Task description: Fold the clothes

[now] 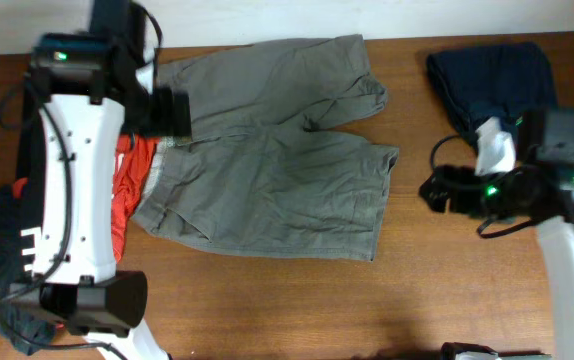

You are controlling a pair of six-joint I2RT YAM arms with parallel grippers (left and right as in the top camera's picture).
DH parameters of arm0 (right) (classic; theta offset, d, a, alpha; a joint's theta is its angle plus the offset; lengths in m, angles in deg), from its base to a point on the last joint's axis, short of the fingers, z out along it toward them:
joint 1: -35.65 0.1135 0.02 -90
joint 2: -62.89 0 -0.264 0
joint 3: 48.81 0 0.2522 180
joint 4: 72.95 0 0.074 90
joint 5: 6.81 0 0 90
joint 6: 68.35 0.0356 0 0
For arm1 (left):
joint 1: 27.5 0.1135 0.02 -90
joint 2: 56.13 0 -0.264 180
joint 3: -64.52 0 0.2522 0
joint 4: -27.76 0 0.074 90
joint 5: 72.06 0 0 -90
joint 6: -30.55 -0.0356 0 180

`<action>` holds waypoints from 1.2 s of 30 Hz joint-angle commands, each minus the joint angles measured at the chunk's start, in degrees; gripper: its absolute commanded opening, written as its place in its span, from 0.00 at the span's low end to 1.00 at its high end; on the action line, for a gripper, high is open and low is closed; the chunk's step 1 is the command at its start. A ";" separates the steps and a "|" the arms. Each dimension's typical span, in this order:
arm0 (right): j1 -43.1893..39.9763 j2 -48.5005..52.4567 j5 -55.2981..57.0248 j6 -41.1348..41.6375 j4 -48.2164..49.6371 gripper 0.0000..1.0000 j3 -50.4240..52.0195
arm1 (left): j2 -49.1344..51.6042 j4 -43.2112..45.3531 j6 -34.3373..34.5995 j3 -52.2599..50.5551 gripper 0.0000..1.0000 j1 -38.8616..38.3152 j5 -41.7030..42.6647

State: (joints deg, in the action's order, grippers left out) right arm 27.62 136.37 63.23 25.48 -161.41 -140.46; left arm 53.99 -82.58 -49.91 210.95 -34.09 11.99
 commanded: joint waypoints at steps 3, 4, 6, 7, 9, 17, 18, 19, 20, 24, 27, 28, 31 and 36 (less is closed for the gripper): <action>1.36 0.17 -7.32 -0.37 8.09 0.85 16.85 | -5.77 2.99 6.95 -20.35 0.99 0.24 -7.80; 1.79 0.22 -7.43 -0.15 9.77 0.85 19.28 | -6.49 4.70 6.95 -23.69 0.99 0.26 -7.82; 2.97 0.28 -7.72 1.11 13.62 0.85 24.13 | -7.08 9.25 6.95 -31.41 0.99 0.26 -7.80; 3.52 0.28 -7.89 1.14 14.82 0.85 25.53 | -7.08 10.78 7.19 -33.70 0.99 0.37 -7.76; 4.22 0.28 -7.91 1.62 16.22 0.85 27.26 | -7.08 14.05 7.82 -38.60 0.99 0.92 -7.50; 5.44 0.52 -7.69 2.23 18.82 0.85 29.16 | -7.06 31.82 -5.86 -56.35 0.99 6.75 0.83; 5.44 0.72 -7.69 2.23 19.02 0.85 29.16 | -7.04 33.14 -6.12 -57.42 0.99 7.26 0.72; 5.44 0.96 -7.69 2.23 19.08 0.85 29.16 | -6.97 35.39 -6.45 -59.01 0.99 8.11 0.37; 5.44 1.18 -7.69 2.21 19.08 0.85 29.16 | -6.95 37.53 -6.82 -60.26 0.99 8.87 0.35; 5.44 1.60 -7.69 2.19 19.06 0.85 29.16 | -6.95 43.23 -9.42 -62.86 0.98 10.58 0.63; 5.44 1.60 -7.67 2.19 19.43 0.85 29.16 | -6.95 46.07 -12.15 -63.87 0.94 10.56 0.63; 5.44 1.60 -7.67 2.19 19.47 0.85 29.16 | -6.95 46.51 -12.57 -64.17 0.93 10.56 0.66; 5.44 1.60 -7.58 2.16 19.50 0.85 29.16 | -6.95 47.98 -13.16 -65.55 0.89 10.49 1.42; 5.44 1.60 -6.36 2.16 19.65 0.85 29.53 | -6.80 49.27 -14.38 -68.06 0.75 10.51 4.04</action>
State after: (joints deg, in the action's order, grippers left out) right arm 32.49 137.74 56.30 27.50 -141.93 -111.61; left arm 47.89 -33.55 -62.67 144.70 -23.56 13.87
